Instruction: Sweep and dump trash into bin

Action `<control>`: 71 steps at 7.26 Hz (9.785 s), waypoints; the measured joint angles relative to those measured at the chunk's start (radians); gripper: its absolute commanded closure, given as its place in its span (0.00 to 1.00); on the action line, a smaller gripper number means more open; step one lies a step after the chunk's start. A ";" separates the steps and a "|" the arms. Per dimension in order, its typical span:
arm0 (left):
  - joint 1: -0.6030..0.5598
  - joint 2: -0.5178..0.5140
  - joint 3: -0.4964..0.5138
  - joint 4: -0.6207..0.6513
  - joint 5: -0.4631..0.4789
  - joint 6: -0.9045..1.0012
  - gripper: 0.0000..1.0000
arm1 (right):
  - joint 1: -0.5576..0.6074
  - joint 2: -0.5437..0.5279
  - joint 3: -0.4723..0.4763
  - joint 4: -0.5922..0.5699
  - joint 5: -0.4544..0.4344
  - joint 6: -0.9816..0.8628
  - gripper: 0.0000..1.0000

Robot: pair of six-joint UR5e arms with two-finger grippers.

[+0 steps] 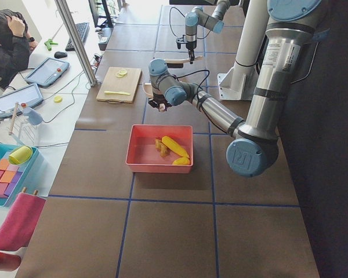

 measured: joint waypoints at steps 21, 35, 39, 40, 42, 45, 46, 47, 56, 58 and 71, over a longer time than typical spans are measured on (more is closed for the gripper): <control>-0.200 -0.032 0.036 0.213 0.109 -0.208 0.00 | -0.010 -0.002 -0.005 0.000 -0.003 0.020 1.00; -0.773 0.296 0.342 0.283 -0.158 -0.193 0.00 | 0.273 -0.264 0.112 0.009 0.133 -0.306 1.00; -0.772 0.296 0.336 0.283 -0.161 -0.189 0.00 | 0.429 -0.602 0.091 0.269 0.264 -0.386 1.00; -0.772 0.296 0.335 0.283 -0.161 -0.189 0.00 | 0.476 -0.625 0.051 0.295 0.307 -0.403 1.00; -0.772 0.296 0.331 0.283 -0.173 -0.188 0.00 | 0.536 -0.641 -0.024 0.319 0.340 -0.467 1.00; -0.772 0.295 0.323 0.282 -0.184 -0.188 0.00 | 0.552 -0.708 -0.071 0.385 0.345 -0.492 0.97; -0.772 0.295 0.321 0.282 -0.185 -0.188 0.00 | 0.552 -0.720 -0.102 0.448 0.345 -0.477 0.95; -0.772 0.295 0.320 0.282 -0.185 -0.188 0.00 | 0.551 -0.724 -0.125 0.499 0.346 -0.447 0.87; -0.772 0.297 0.321 0.283 -0.185 -0.188 0.00 | 0.683 -0.715 -0.079 0.450 0.374 -0.619 0.00; -0.772 0.298 0.325 0.285 -0.184 -0.188 0.00 | 0.900 -0.670 -0.070 0.194 0.378 -0.973 0.00; -0.770 0.332 0.315 0.282 -0.177 -0.187 0.00 | 1.162 -0.611 -0.070 -0.097 0.376 -1.209 0.00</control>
